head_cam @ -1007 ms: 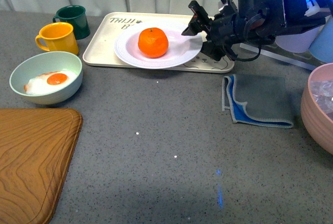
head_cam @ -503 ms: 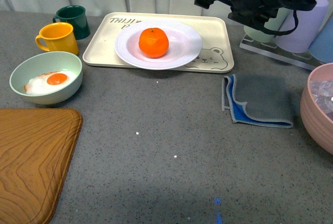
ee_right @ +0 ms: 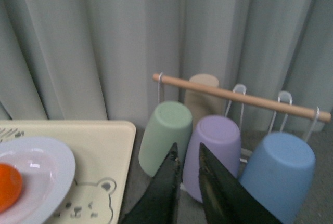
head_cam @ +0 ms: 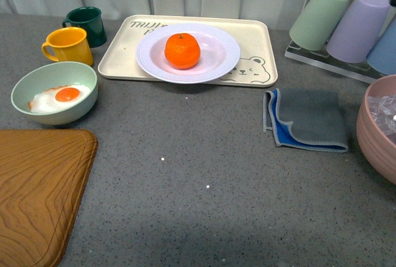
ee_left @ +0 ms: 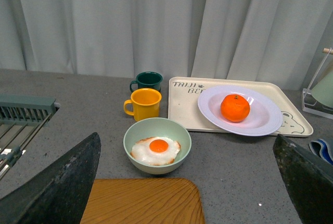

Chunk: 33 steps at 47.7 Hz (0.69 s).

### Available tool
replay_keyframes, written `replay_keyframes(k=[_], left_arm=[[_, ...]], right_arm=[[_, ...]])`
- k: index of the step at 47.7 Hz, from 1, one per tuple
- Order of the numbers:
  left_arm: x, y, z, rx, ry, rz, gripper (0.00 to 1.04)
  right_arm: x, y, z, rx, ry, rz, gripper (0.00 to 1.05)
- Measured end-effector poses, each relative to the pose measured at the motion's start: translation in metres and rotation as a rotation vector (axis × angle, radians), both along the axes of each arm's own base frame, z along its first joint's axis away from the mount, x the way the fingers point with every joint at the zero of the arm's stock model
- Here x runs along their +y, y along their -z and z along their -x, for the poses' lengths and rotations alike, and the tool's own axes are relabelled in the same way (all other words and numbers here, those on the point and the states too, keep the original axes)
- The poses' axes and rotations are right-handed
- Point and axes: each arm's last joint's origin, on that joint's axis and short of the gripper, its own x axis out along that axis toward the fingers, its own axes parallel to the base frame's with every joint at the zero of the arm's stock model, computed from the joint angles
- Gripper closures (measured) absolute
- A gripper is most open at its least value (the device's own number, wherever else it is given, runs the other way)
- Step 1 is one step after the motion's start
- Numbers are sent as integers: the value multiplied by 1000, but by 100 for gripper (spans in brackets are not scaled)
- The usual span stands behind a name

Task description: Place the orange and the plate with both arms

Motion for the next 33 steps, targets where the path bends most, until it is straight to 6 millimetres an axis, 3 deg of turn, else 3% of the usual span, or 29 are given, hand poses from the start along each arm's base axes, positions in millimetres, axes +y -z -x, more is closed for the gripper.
replay_keyframes(k=[4, 14, 33], left_arm=[[0, 0, 0, 0, 0, 0, 7], [0, 0, 0, 0, 0, 0, 7], [0, 0, 0, 0, 0, 0, 7]], right_arm=[[-6, 3, 20, 23, -8, 7, 104], [-20, -4, 70, 42, -12, 12, 104], [-37, -12, 124, 30, -32, 10, 104]])
